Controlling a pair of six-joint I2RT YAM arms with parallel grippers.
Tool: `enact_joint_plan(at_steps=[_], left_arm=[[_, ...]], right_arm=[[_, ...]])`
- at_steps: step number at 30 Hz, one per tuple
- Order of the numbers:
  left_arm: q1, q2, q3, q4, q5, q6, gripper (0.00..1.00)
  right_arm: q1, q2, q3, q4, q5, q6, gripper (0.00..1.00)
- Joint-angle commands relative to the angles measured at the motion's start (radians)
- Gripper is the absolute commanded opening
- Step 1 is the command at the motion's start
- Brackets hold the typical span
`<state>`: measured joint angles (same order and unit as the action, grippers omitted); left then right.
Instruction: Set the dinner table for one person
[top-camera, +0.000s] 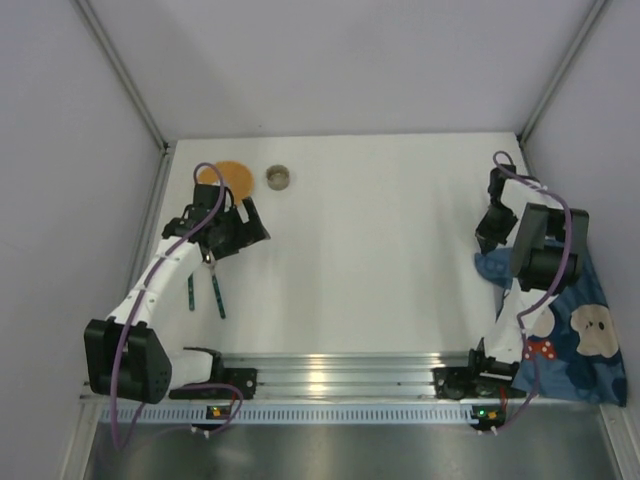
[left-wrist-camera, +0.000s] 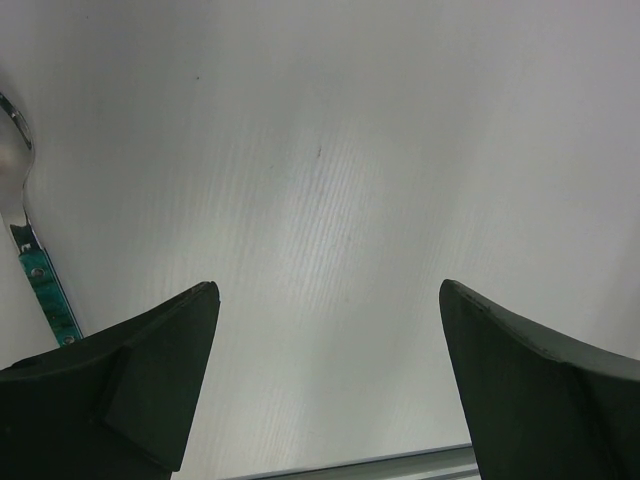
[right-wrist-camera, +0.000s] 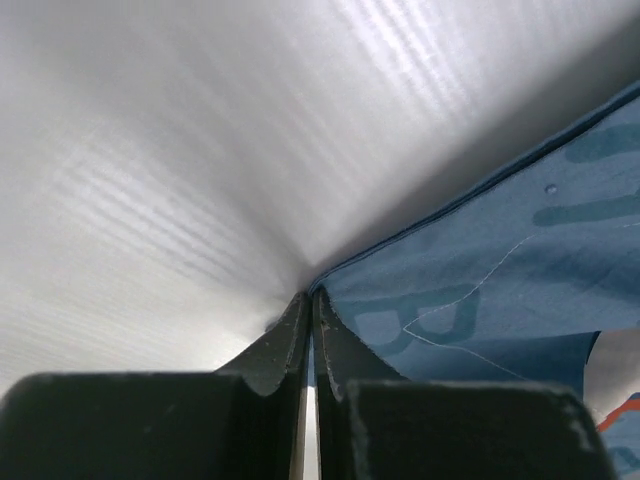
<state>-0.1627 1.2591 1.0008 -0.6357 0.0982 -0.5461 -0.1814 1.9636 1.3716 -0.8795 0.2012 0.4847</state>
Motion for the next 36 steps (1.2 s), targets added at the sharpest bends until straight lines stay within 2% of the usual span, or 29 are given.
enact_joint_plan(at_steps=[1, 4, 6, 9, 10, 12, 13, 14, 16, 17, 18, 19, 20, 21, 22, 23, 29, 31, 36], left_arm=[[0.000, 0.006, 0.044, 0.024, -0.003, 0.015, 0.96], [0.000, 0.008, 0.051, 0.025, -0.009, 0.018, 0.97], [0.000, 0.010, 0.056, 0.028, -0.009, 0.021, 0.97], [0.000, 0.011, 0.068, 0.033, -0.006, 0.026, 0.97], [0.000, 0.013, 0.073, 0.033, -0.006, 0.026, 0.97], [0.000, 0.020, 0.088, 0.034, -0.005, 0.029, 0.97], [0.000, 0.022, 0.094, 0.034, 0.000, 0.031, 0.97], [0.000, 0.031, 0.101, 0.034, 0.003, 0.032, 0.97], [0.000, 0.037, 0.120, 0.036, 0.014, 0.034, 0.97], [-0.001, 0.046, 0.134, 0.037, 0.023, 0.037, 0.97], [-0.004, 0.052, 0.142, 0.041, 0.032, 0.040, 0.97], [-0.009, 0.060, 0.150, 0.042, 0.038, 0.046, 0.98], [-0.033, 0.080, 0.157, 0.042, 0.040, 0.066, 0.98], [-0.050, 0.095, 0.177, 0.036, 0.037, 0.075, 0.98], [-0.069, 0.112, 0.189, 0.015, 0.022, 0.083, 0.99], [-0.111, 0.143, 0.205, 0.008, -0.007, 0.083, 0.98], [-0.225, 0.221, 0.179, 0.034, -0.020, 0.025, 0.98], [-0.248, 0.235, 0.168, 0.054, -0.003, 0.025, 0.98], [-0.336, 0.336, 0.150, 0.112, 0.004, 0.008, 0.98]], right_arm=[[0.095, 0.047, -0.058, 0.050, -0.089, 0.014, 0.00], [0.175, 0.018, -0.060, 0.083, -0.187, 0.051, 0.00], [0.273, 0.000, -0.045, 0.125, -0.311, 0.092, 0.00], [0.403, 0.013, 0.056, 0.183, -0.452, 0.185, 0.00], [0.433, 0.026, 0.140, 0.200, -0.482, 0.219, 0.00], [0.511, 0.085, 0.240, 0.272, -0.554, 0.342, 0.00], [0.531, 0.110, 0.341, 0.305, -0.577, 0.386, 0.00], [0.548, 0.139, 0.392, 0.338, -0.609, 0.487, 0.00], [0.592, 0.236, 0.525, 0.465, -0.644, 0.592, 0.00], [0.605, 0.266, 0.558, 0.512, -0.683, 0.706, 0.00], [0.621, 0.318, 0.578, 0.650, -0.707, 0.769, 0.00], [0.629, 0.340, 0.598, 0.716, -0.732, 0.828, 0.04], [0.635, 0.357, 0.603, 0.767, -0.765, 0.924, 0.19], [0.640, 0.366, 0.601, 0.819, -0.773, 0.951, 0.54], [0.640, 0.360, 0.592, 0.818, -0.773, 0.957, 0.68], [0.639, 0.344, 0.572, 0.817, -0.769, 0.936, 0.99], [0.554, 0.078, 0.229, 0.809, -0.750, 0.792, 1.00], [0.496, -0.041, 0.091, 0.792, -0.741, 0.747, 1.00], [0.363, -0.270, -0.129, 0.703, -0.697, 0.583, 1.00]])
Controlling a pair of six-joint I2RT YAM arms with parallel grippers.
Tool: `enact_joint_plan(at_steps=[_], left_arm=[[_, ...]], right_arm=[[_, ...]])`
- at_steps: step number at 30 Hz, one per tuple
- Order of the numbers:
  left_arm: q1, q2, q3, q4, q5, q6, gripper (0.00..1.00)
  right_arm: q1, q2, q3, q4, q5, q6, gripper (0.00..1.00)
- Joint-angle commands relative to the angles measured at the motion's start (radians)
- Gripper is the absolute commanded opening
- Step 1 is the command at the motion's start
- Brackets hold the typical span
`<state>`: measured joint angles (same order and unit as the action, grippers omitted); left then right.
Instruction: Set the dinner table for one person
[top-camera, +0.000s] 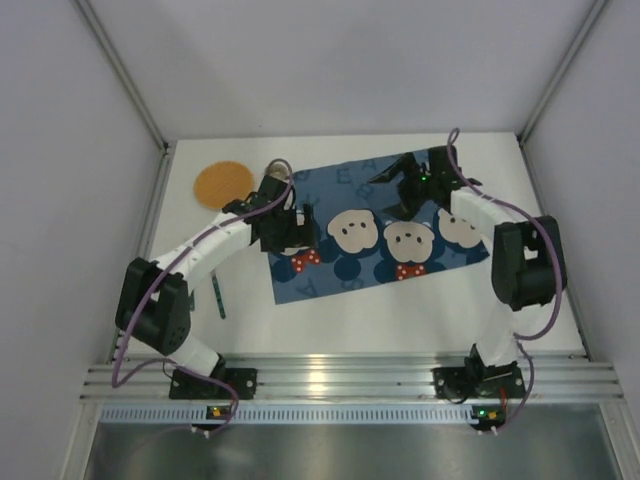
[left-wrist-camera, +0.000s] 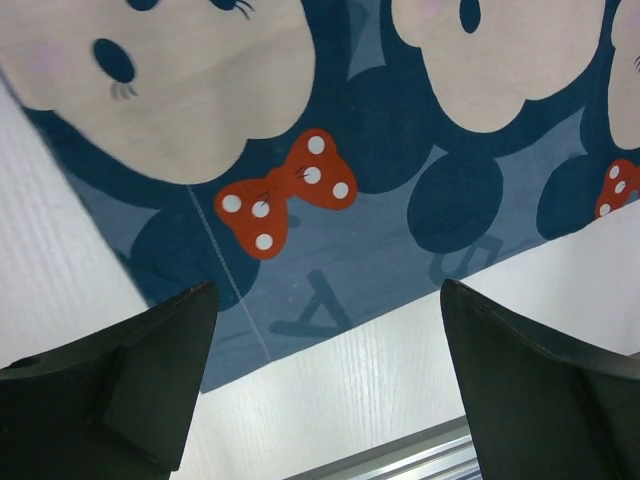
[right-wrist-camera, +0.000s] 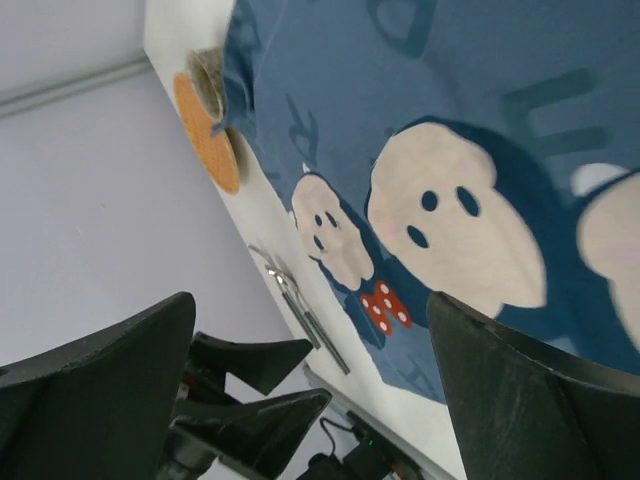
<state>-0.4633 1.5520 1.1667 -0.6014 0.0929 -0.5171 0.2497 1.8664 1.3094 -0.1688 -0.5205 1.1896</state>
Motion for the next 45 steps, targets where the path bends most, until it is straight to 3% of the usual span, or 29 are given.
enact_joint_plan(at_steps=[1, 5, 8, 10, 11, 14, 17, 24, 30, 45], left_arm=[[-0.044, 0.062, -0.021, 0.090, 0.017, -0.026, 0.97], [-0.078, 0.141, -0.022, 0.109, 0.015, -0.046, 0.97], [-0.078, 0.158, -0.048, 0.115, -0.002, -0.046, 0.97], [-0.078, 0.164, -0.068, 0.118, -0.015, -0.041, 0.97], [-0.078, 0.166, -0.088, 0.118, -0.024, -0.040, 0.97], [-0.078, 0.163, -0.130, 0.118, -0.028, -0.041, 0.96], [-0.078, 0.148, -0.169, 0.118, -0.038, -0.043, 0.96], [-0.078, 0.083, -0.257, 0.052, -0.128, -0.047, 0.95], [-0.078, -0.076, -0.377, -0.001, -0.174, -0.109, 0.94], [-0.078, -0.271, -0.423, -0.138, -0.228, -0.256, 0.94]], right_arm=[[-0.082, -0.196, -0.123, -0.021, 0.033, -0.143, 1.00], [-0.124, -0.263, -0.248, -0.055, 0.102, -0.248, 1.00], [-0.125, -0.224, -0.329, -0.051, 0.103, -0.246, 0.90], [-0.101, -0.185, -0.367, -0.055, 0.119, -0.258, 0.73], [-0.092, -0.178, -0.374, -0.073, 0.152, -0.266, 0.52], [-0.055, -0.138, -0.398, -0.132, 0.197, -0.295, 0.13], [-0.038, -0.128, -0.453, -0.152, 0.214, -0.312, 0.00], [-0.015, -0.289, -0.637, -0.253, 0.258, -0.331, 0.00], [-0.015, -0.469, -0.780, -0.339, 0.287, -0.318, 0.00], [-0.013, -0.461, -0.723, -0.348, 0.231, -0.426, 0.00]])
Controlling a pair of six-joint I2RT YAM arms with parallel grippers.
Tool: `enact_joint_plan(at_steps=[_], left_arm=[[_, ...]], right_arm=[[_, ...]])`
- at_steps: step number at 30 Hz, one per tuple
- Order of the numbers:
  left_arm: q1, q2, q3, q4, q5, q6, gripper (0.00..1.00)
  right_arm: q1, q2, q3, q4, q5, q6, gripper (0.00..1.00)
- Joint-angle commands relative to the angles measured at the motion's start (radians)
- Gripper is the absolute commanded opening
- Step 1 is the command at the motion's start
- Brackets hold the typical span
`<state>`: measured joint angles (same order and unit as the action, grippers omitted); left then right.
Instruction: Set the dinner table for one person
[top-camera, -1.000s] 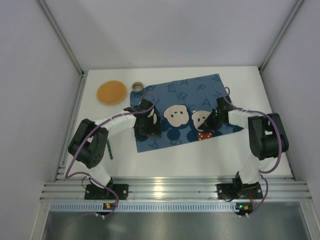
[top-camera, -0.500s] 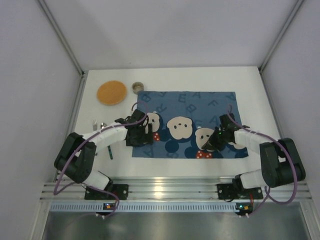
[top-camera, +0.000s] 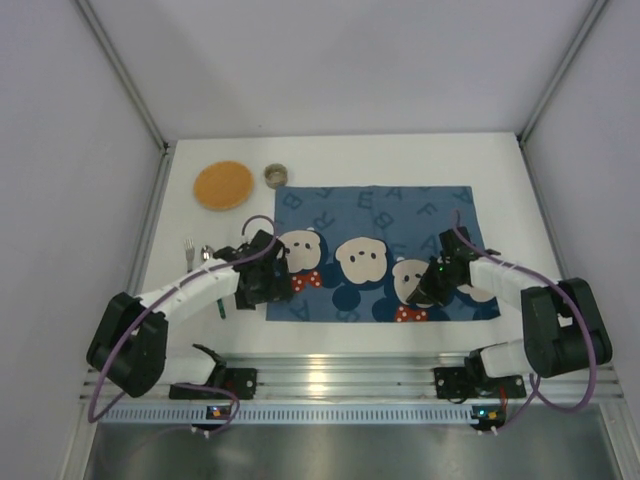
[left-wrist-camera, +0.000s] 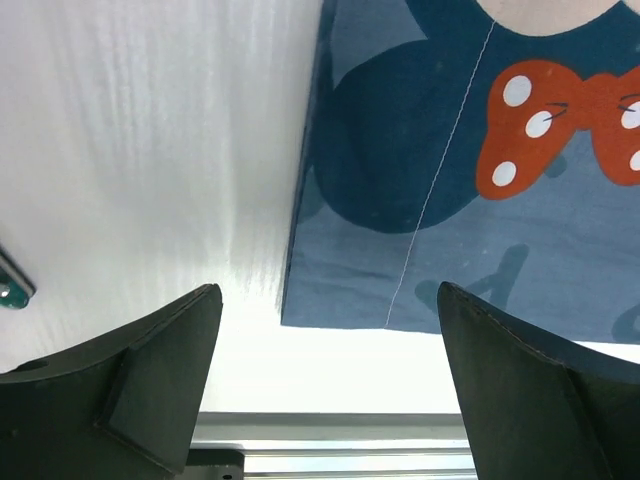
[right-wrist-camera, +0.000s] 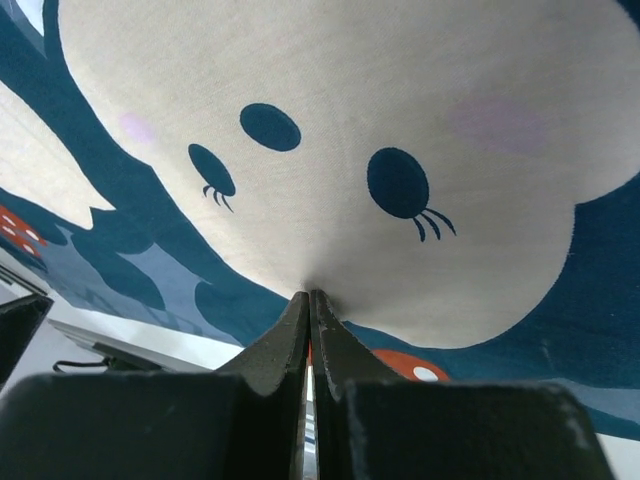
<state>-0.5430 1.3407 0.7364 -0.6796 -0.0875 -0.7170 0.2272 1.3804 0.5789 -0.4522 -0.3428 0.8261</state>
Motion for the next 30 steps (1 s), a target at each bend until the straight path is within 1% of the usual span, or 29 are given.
enact_joint_plan(at_steps=[1, 7, 9, 10, 12, 13, 14, 15, 16, 17, 18, 19, 20, 21, 23, 24, 25, 28, 29, 30], left_arm=[[0.002, -0.073, 0.032, -0.075, -0.055, -0.064, 0.94], [0.002, -0.178, 0.086, -0.169, -0.070, -0.150, 0.94], [0.002, -0.211, 0.130, -0.184, -0.099, -0.150, 0.94], [0.002, -0.218, 0.153, -0.186, -0.118, -0.142, 0.95], [0.003, -0.206, 0.207, -0.175, -0.194, -0.092, 0.96], [0.003, -0.189, 0.272, -0.157, -0.219, -0.070, 0.98], [0.005, -0.169, 0.311, -0.146, -0.259, -0.044, 0.99], [0.015, -0.108, 0.396, -0.138, -0.279, 0.005, 0.99], [0.029, -0.072, 0.441, -0.114, -0.293, 0.028, 0.98], [0.046, -0.033, 0.486, -0.100, -0.299, 0.053, 0.98], [0.098, 0.053, 0.571, -0.086, -0.296, 0.086, 0.99], [0.133, 0.098, 0.612, -0.077, -0.290, 0.093, 0.99], [0.220, 0.186, 0.680, -0.055, -0.226, 0.099, 0.98], [0.266, 0.231, 0.713, -0.054, -0.198, 0.088, 0.98], [0.355, 0.344, 0.773, -0.081, -0.157, 0.023, 0.99], [0.423, 0.372, 0.793, -0.069, -0.120, 0.011, 0.98], [0.451, 0.394, 0.788, -0.042, -0.103, 0.002, 0.99], [0.531, 0.449, 0.735, 0.128, 0.001, -0.007, 0.97], [0.567, 0.472, 0.698, 0.238, 0.044, -0.004, 0.96], [0.583, 0.485, 0.678, 0.297, 0.081, -0.002, 0.95]], right_arm=[[0.009, 0.026, 0.009, -0.062, 0.053, -0.070, 0.00], [0.009, 0.077, 0.059, -0.059, 0.022, -0.125, 0.00], [0.009, 0.066, 0.088, -0.080, -0.001, -0.151, 0.00], [0.011, 0.051, 0.101, -0.123, -0.002, -0.159, 0.00], [0.014, -0.038, 0.133, -0.164, -0.002, -0.177, 0.14], [0.014, -0.073, 0.147, -0.216, 0.004, -0.183, 0.22], [0.014, -0.140, 0.165, -0.245, 0.008, -0.186, 0.35], [0.014, -0.170, 0.215, -0.276, 0.011, -0.196, 0.43], [0.014, -0.196, 0.245, -0.333, 0.014, -0.200, 0.52], [0.017, -0.231, 0.304, -0.357, 0.019, -0.206, 0.68], [0.015, -0.244, 0.334, -0.374, 0.021, -0.215, 0.73], [0.015, -0.253, 0.363, -0.400, 0.028, -0.222, 0.77], [0.017, -0.250, 0.419, -0.430, 0.037, -0.232, 0.81], [0.015, -0.244, 0.449, -0.430, 0.037, -0.235, 0.82], [0.017, -0.206, 0.540, -0.499, 0.045, -0.251, 0.82], [0.017, -0.193, 0.567, -0.517, 0.047, -0.263, 0.82], [0.015, -0.178, 0.587, -0.540, 0.050, -0.266, 0.83], [0.015, -0.158, 0.636, -0.562, 0.062, -0.272, 0.83], [0.015, -0.152, 0.645, -0.566, 0.064, -0.269, 0.83], [0.015, -0.146, 0.645, -0.568, 0.062, -0.266, 0.83]])
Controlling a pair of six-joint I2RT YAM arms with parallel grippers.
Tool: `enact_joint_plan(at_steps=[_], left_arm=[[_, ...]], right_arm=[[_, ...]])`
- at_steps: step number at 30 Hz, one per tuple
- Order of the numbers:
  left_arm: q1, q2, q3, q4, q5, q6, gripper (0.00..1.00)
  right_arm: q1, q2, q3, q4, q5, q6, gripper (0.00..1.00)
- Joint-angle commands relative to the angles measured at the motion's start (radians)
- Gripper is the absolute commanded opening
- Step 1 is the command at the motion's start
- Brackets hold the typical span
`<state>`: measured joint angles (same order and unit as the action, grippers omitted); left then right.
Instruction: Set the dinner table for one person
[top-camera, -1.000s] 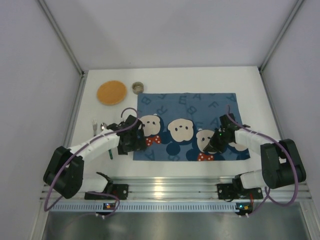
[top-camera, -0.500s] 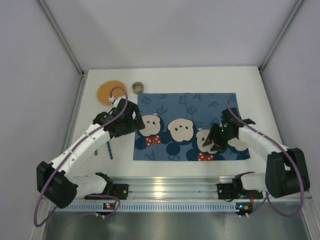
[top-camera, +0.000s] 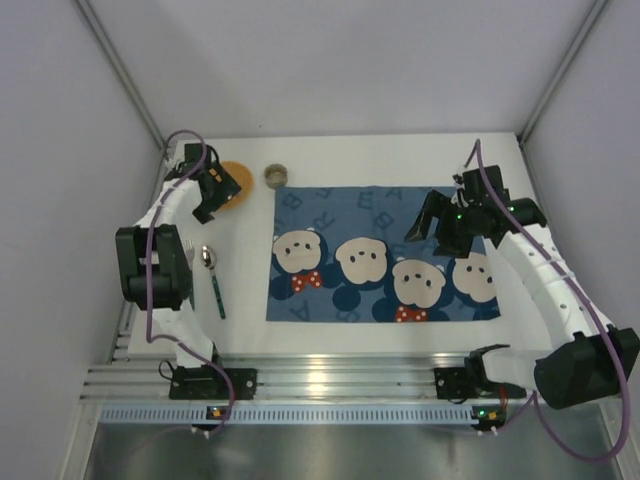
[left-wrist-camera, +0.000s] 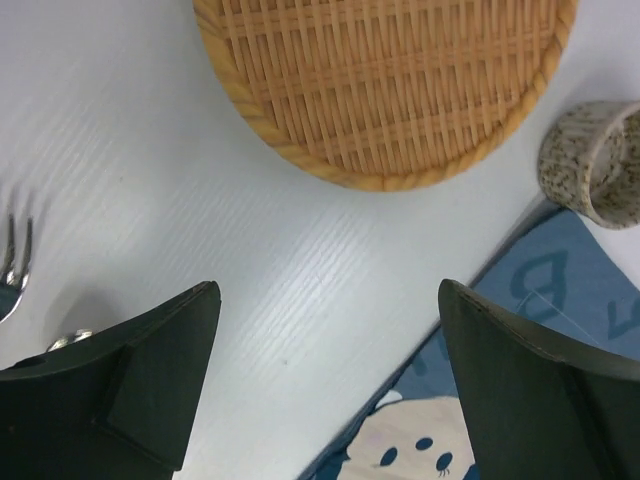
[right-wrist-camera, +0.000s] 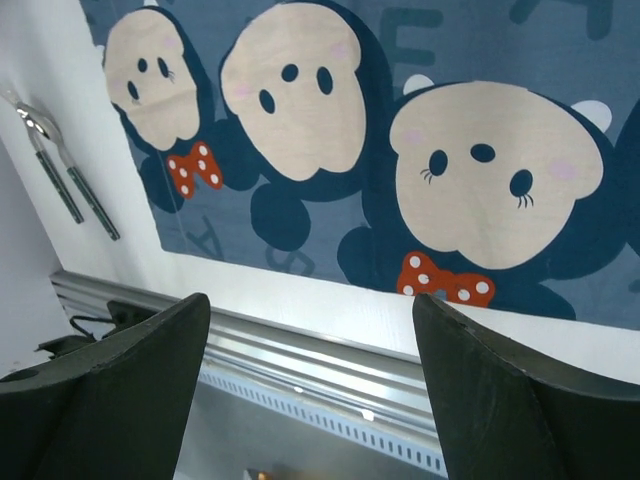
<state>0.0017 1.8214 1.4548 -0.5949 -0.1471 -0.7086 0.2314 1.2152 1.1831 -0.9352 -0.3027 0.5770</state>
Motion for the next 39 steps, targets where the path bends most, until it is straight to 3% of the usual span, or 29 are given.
enact_joint_plan(at_steps=[1, 8, 15, 18, 26, 27, 30, 34, 39], left_arm=[[0.052, 0.013, -0.056, 0.255, 0.231, -0.014, 0.95], [0.155, 0.114, -0.132, 0.464, 0.334, -0.058, 0.95], [0.176, 0.193, -0.172, 0.581, 0.310, -0.097, 0.92], [0.175, 0.210, -0.201, 0.630, 0.282, -0.137, 0.86], [0.184, 0.230, -0.336, 0.785, 0.204, -0.298, 0.47], [0.187, 0.236, -0.346, 0.832, 0.213, -0.308, 0.32], [0.190, 0.248, -0.361, 0.886, 0.230, -0.338, 0.12], [0.190, 0.214, -0.329, 0.879, 0.257, -0.303, 0.00], [0.190, 0.122, -0.284, 0.825, 0.300, -0.229, 0.00]], right_arm=[[0.011, 0.032, 0.039, -0.085, 0.019, -0.014, 0.83], [0.011, 0.107, 0.049, -0.083, 0.011, -0.011, 0.82], [0.011, 0.190, 0.095, -0.093, 0.017, -0.017, 0.81], [0.011, 0.222, 0.121, -0.094, 0.020, -0.016, 0.81], [0.013, 0.260, 0.135, -0.096, 0.017, -0.031, 0.81], [0.011, 0.259, 0.135, -0.093, 0.019, -0.032, 0.80], [0.011, 0.250, 0.122, -0.094, 0.022, -0.039, 0.80], [0.011, 0.222, 0.101, -0.096, 0.020, -0.052, 0.80], [0.011, 0.170, 0.066, -0.094, 0.016, -0.060, 0.80]])
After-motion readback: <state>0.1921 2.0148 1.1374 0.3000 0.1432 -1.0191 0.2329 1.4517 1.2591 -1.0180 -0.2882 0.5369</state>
